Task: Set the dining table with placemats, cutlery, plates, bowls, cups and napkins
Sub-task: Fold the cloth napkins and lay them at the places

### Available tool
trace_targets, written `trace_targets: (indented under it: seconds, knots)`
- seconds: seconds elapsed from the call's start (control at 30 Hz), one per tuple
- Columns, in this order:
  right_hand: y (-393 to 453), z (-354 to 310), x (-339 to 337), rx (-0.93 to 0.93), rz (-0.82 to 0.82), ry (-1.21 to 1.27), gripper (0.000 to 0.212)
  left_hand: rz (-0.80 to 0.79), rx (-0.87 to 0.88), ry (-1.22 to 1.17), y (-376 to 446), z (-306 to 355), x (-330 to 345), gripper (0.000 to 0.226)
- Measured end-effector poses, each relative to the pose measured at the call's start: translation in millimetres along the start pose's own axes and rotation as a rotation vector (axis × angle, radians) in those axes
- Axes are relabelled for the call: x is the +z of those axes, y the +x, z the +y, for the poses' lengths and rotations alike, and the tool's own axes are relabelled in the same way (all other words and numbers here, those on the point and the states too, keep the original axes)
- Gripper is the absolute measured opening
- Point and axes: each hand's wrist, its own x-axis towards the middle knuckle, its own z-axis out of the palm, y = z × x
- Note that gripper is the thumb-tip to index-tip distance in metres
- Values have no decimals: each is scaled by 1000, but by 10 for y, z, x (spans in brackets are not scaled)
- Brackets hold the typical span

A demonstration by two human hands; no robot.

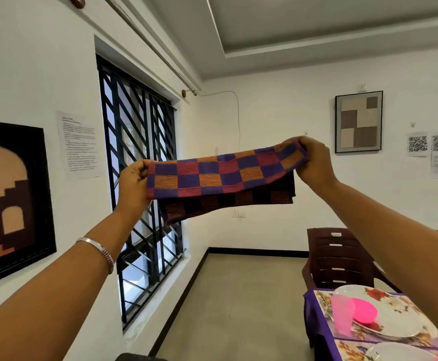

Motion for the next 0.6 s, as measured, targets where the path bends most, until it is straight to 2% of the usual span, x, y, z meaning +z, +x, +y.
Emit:
trace_targets:
  seconds: [0.1, 0.17, 0.33, 0.4, 0.5, 0.6]
  knots:
    - [18, 47, -28, -69, 23, -102, 22, 6, -16, -22, 2, -8, 9, 30]
    - [24, 64, -55, -47, -19, -104, 20, 7, -41, -34, 16, -14, -8, 32]
    - [27, -7, -169, 39, -256, 352, 27, -111, -157, -106, 39, -61, -114, 23]
    - [16, -49, -235, 96, -319, 423, 39, -123, -216, -106, 41, -59, -134, 22]
    - [-26, -69, -269, 121, -384, 325, 19, -108, -286, -140, 37, -76, -142, 19]
    - [-62, -50, -303, 37, -402, 117, 16, -53, -341, -175, 44, -94, -132, 17]
